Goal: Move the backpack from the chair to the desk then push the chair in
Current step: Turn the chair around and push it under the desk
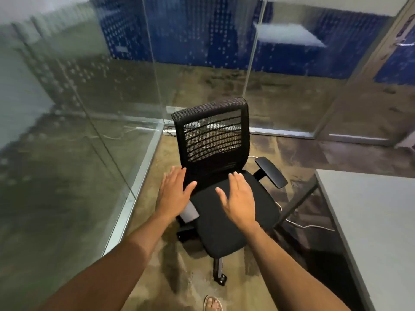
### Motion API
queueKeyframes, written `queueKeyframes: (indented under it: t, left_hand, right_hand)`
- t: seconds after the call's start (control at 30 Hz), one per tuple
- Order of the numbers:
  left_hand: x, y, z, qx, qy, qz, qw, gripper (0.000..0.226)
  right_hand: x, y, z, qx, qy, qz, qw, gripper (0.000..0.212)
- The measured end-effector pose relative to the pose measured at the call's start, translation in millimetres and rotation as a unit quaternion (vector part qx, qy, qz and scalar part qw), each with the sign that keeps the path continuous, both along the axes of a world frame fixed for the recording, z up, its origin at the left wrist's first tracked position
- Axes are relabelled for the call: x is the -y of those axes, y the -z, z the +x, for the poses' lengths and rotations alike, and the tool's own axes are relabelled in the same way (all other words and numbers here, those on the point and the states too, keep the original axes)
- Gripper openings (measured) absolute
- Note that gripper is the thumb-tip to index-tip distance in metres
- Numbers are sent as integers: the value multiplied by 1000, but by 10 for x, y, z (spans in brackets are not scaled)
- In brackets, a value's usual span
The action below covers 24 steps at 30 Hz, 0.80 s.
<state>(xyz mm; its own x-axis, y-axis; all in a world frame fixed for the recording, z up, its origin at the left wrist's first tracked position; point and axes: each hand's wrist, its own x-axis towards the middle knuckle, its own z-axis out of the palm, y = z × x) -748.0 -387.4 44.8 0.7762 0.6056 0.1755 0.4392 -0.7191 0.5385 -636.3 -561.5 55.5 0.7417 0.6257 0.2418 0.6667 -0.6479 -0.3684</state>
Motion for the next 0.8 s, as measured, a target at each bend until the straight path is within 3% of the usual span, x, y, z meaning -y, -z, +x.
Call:
queueKeyframes:
  t: [0.2,0.47,0.63,0.8]
  left_hand:
    - [-561,-77,-384,4,-109,22,994,63]
    - [-1195,-5,-733,-2,-179,11,984,65]
    - [-1840,63,-811,-2,-174,4,985,66]
    - [-2600,47,-790,8,-144,-8,990,65]
  right_hand:
    - [-839,30,-46,-29,-94,19,995,65]
    - [-1670,101,-161,-48,-162,5,986,65]
    - [-2324,107,-211,-44,-154,8,987,62]
    - [-2954,106,-253,-72,-76,37,994,65]
